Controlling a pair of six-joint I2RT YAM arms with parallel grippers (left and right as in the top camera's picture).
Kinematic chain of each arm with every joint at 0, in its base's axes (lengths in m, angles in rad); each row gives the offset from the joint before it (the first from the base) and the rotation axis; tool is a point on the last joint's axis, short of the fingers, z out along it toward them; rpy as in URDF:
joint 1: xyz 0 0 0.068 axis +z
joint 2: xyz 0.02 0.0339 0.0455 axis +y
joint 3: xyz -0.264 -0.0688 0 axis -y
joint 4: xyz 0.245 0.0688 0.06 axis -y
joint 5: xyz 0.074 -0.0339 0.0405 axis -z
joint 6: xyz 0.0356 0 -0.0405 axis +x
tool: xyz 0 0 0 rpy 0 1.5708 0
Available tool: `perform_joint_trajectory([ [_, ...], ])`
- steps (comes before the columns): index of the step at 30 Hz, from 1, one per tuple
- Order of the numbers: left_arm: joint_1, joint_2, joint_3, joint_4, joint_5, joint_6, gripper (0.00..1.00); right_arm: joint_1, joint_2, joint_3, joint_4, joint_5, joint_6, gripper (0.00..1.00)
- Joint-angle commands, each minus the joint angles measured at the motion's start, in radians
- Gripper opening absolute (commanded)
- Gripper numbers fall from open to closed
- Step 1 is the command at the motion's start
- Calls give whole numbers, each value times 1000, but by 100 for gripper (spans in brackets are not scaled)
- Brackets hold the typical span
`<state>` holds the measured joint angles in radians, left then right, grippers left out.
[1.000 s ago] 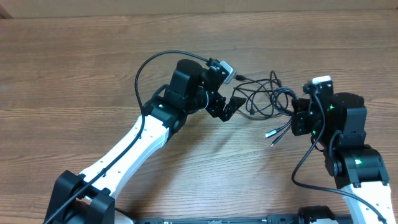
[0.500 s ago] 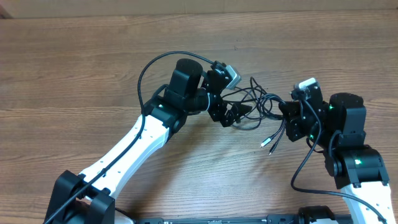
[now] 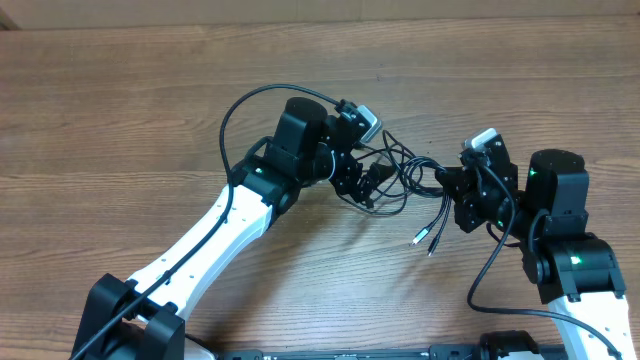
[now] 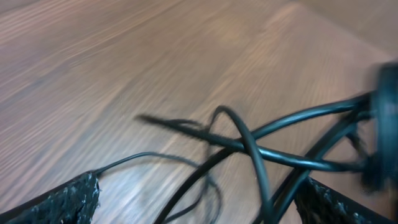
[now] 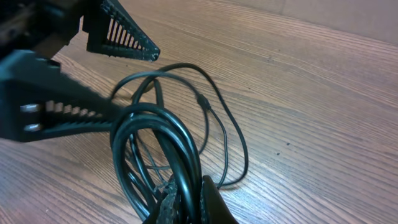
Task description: Untangle cables
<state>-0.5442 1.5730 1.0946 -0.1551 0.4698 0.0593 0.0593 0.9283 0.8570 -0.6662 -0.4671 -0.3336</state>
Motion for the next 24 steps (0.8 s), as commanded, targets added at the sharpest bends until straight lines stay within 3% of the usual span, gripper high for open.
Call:
perform_joint_trajectory([
  [1, -6, 9, 0, -10, -219, 10, 100, -3, -32, 6, 8, -37, -13, 4],
  [6, -1, 9, 0, -9, -323, -2, 100, -3, -51, 6, 8, -109, -42, 4],
  [24, 141, 9, 0, -146, -426, -45, 100, -3, -53, 6, 7, -127, -42, 4],
])
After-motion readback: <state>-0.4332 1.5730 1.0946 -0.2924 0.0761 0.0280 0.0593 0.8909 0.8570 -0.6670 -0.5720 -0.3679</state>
